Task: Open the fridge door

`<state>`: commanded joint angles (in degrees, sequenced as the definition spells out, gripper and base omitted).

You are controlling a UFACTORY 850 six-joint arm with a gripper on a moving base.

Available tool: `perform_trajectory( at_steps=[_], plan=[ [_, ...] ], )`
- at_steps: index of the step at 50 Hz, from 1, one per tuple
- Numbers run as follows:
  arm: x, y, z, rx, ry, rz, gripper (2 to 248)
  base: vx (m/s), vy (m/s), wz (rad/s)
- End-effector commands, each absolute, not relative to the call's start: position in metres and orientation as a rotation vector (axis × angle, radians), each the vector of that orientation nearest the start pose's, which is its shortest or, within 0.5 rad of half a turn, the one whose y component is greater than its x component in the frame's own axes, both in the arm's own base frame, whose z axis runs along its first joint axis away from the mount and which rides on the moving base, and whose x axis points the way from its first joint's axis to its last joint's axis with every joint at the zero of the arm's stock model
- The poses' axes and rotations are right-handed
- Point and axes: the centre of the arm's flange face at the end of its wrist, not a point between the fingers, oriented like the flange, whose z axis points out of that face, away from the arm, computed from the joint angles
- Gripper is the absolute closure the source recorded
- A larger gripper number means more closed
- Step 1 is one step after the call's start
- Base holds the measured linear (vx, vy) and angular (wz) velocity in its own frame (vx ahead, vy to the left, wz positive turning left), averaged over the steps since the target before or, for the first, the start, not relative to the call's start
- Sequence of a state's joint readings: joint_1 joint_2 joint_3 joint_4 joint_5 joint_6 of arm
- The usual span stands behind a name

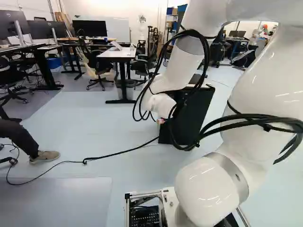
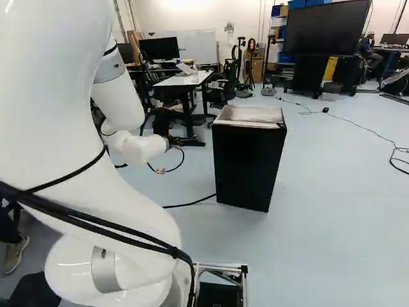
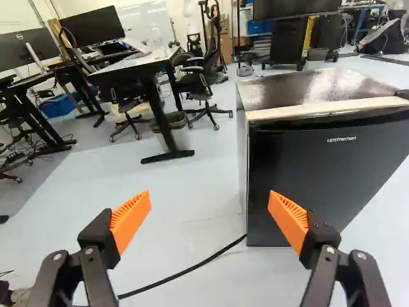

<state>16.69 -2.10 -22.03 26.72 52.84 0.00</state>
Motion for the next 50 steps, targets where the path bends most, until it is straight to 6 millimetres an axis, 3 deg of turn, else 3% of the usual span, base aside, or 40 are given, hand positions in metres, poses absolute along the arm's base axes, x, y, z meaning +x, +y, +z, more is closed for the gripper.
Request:
perform_trajectory(
  at_steps=[50],
  plan=[
    [0.373, 0.122, 0.373, -2.456, 0.634, -1.841, 3, 0.000, 0.000, 0.000]
  ],
)
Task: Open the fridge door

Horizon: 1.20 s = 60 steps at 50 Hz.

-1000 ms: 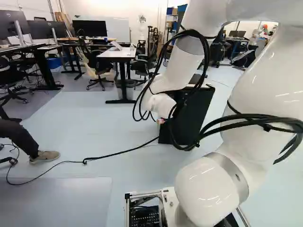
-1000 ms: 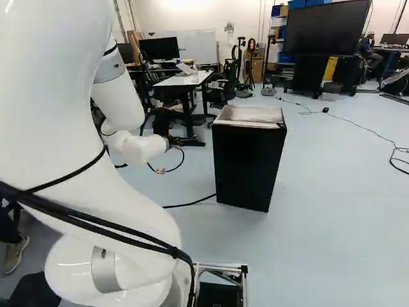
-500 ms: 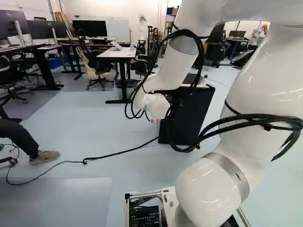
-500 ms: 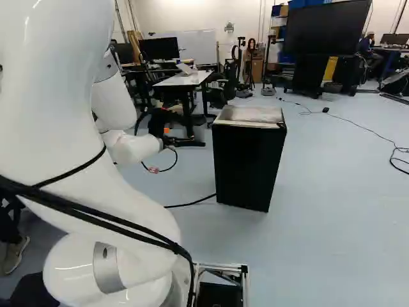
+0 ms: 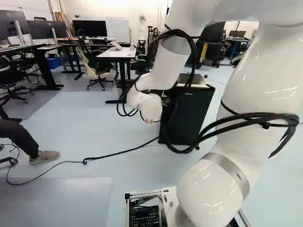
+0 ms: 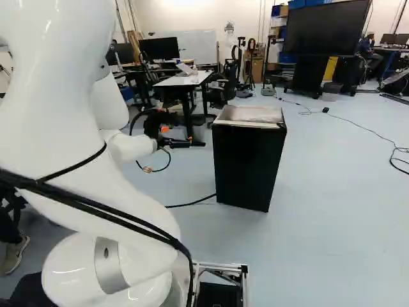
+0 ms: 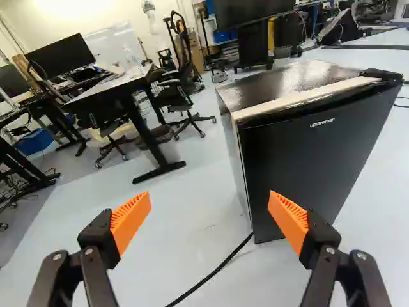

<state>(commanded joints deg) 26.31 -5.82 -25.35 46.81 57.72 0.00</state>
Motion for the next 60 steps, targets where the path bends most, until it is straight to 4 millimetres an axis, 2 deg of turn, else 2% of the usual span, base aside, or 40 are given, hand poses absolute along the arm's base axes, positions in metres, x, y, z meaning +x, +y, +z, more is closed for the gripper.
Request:
perform_trajectory(
  at_steps=[37, 60],
  plan=[
    [0.406, 0.169, 0.332, -2.501, 0.792, -1.866, 3, 0.000, 0.000, 0.000],
    [0.436, 0.198, 0.329, -2.434, 0.883, -1.945, 3, 0.000, 0.000, 0.000]
  ],
)
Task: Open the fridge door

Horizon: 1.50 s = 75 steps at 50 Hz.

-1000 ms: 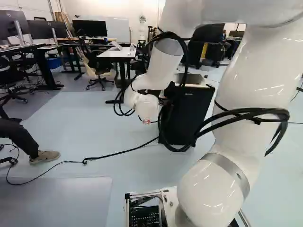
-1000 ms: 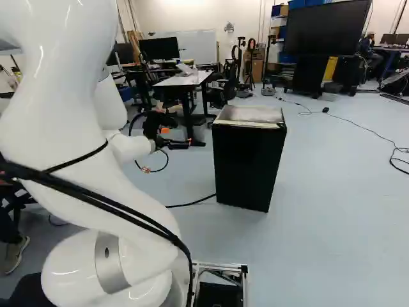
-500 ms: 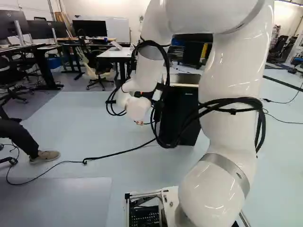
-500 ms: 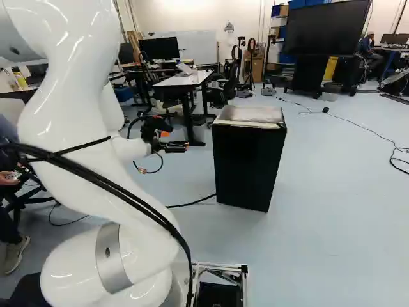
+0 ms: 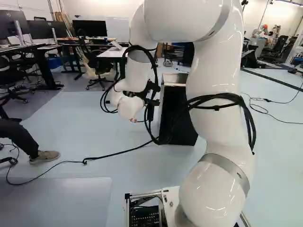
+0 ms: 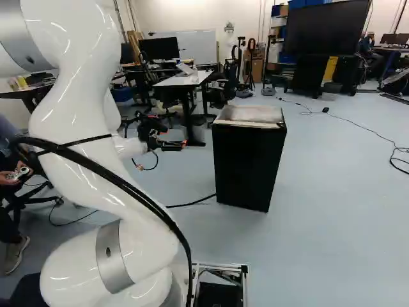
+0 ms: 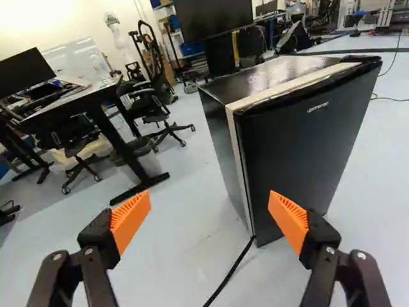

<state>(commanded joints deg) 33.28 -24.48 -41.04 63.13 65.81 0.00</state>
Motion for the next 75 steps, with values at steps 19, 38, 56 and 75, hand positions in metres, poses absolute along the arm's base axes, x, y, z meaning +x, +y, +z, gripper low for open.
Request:
perform_trajectory(
  at_steps=[19, 38, 56, 75],
  plan=[
    [0.474, 0.211, 0.326, -2.386, 0.937, -1.970, 3, 0.000, 0.000, 0.000],
    [0.510, 0.196, 0.323, -2.354, 1.028, -1.998, 3, 0.000, 0.000, 0.000],
    [0.535, 0.170, 0.321, -2.331, 1.120, -2.023, 3, 0.000, 0.000, 0.000],
    [0.560, 0.141, 0.320, -2.302, 1.215, -2.049, 3, 0.000, 0.000, 0.000]
  ],
)
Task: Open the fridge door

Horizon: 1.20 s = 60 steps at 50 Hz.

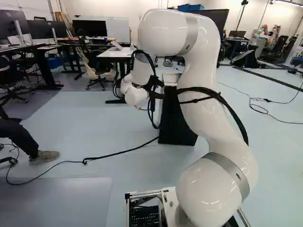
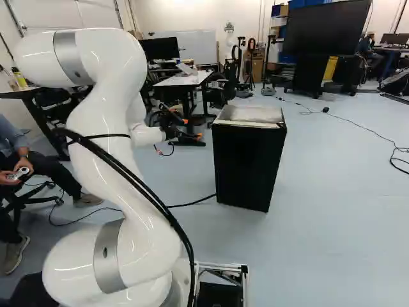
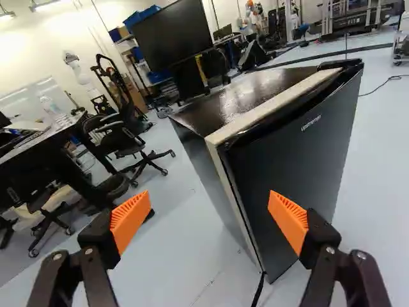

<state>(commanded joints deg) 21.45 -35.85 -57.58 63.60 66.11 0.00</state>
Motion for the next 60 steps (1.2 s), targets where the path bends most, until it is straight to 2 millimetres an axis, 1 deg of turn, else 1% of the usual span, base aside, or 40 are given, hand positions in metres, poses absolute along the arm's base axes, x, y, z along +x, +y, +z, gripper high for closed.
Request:
perform_trajectory(
  at_steps=[13, 37, 50, 60],
  plan=[
    [0.578, 0.125, 0.318, -2.278, 1.271, -2.066, 3, 0.000, 0.000, 0.000],
    [0.614, 0.109, 0.311, -2.246, 1.341, -2.048, 3, 0.000, 0.000, 0.000],
    [0.626, 0.100, 0.308, -2.245, 1.370, -2.022, 3, 0.000, 0.000, 0.000],
    [0.629, 0.094, 0.306, -2.250, 1.386, -2.003, 3, 0.000, 0.000, 0.000]
  ],
)
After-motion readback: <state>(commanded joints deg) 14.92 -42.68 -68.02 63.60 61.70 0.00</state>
